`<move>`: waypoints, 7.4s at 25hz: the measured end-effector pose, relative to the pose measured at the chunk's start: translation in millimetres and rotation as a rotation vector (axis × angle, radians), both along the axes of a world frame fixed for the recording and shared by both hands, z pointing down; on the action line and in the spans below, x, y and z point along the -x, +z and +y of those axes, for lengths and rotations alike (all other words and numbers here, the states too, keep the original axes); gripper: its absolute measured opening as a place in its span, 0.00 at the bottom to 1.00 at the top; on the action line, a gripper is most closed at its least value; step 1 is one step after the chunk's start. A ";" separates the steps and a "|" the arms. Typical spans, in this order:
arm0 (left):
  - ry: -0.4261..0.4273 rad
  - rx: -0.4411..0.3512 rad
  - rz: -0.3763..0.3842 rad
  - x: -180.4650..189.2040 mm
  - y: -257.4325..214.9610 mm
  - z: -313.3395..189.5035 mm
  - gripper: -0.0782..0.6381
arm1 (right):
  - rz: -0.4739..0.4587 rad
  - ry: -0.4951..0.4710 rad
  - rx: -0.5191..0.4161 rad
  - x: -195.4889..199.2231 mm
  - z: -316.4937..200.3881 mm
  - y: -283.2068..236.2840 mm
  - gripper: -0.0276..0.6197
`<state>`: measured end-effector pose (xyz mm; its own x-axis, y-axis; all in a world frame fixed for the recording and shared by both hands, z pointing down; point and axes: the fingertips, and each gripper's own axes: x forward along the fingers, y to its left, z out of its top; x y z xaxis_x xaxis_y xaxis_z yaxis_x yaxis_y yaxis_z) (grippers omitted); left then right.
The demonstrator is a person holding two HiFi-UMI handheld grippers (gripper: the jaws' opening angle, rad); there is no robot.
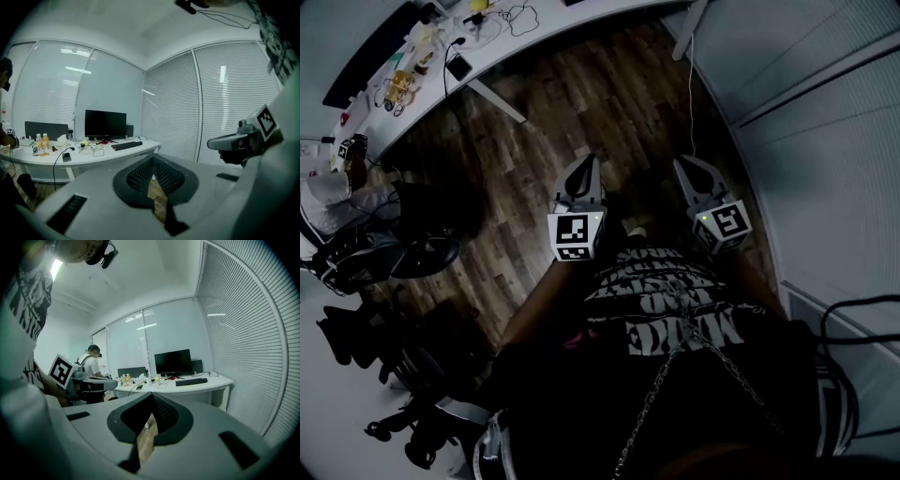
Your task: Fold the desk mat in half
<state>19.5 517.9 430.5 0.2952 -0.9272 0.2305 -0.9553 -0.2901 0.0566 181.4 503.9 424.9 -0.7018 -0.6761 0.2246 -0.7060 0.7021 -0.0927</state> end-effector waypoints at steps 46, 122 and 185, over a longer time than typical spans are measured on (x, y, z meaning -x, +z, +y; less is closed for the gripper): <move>-0.005 -0.022 0.188 154.4 -19.3 -245.5 0.12 | 0.058 -0.006 -0.014 162.7 -221.2 -29.2 0.04; 0.066 0.039 0.121 67.6 0.7 -679.2 0.12 | 0.073 0.010 0.033 90.1 -644.6 -4.8 0.04; -0.268 0.456 0.144 96.4 131.9 -908.6 0.12 | 0.411 -0.332 0.718 91.2 -995.8 275.3 0.21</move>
<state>-76.8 -390.7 562.4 0.1200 -0.7899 0.6013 -0.9658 0.0473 0.2549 90.2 -491.9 700.2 -0.6071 -0.0514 0.7929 -0.5508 0.7465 -0.3733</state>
